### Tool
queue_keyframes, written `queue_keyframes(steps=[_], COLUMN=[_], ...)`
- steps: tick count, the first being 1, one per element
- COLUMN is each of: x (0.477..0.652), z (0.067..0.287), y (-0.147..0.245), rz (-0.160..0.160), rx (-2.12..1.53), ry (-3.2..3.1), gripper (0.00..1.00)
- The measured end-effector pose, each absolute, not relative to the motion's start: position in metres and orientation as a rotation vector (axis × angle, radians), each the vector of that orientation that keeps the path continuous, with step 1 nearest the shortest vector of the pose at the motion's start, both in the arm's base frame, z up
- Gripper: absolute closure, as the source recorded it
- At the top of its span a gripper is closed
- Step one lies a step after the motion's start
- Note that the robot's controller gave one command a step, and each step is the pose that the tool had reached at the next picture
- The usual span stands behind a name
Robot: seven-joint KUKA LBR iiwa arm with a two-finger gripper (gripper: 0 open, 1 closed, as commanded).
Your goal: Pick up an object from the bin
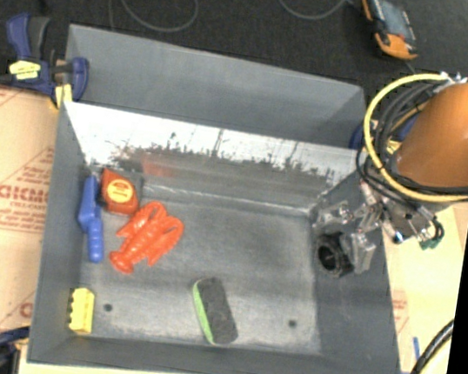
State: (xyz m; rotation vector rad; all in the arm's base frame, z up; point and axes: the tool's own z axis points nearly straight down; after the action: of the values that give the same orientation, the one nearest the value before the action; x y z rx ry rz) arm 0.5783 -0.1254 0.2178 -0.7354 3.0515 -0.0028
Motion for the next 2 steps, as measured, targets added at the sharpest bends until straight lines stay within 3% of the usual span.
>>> queue_keyframes(steps=[1, 2], x=[0.592, 0.572], z=[0.226, 0.214], y=[-0.122, -0.115], rz=[-0.005, -0.003], rx=[-0.747, -0.805], ry=[3.045, 3.033], gripper=[1.0, 1.0])
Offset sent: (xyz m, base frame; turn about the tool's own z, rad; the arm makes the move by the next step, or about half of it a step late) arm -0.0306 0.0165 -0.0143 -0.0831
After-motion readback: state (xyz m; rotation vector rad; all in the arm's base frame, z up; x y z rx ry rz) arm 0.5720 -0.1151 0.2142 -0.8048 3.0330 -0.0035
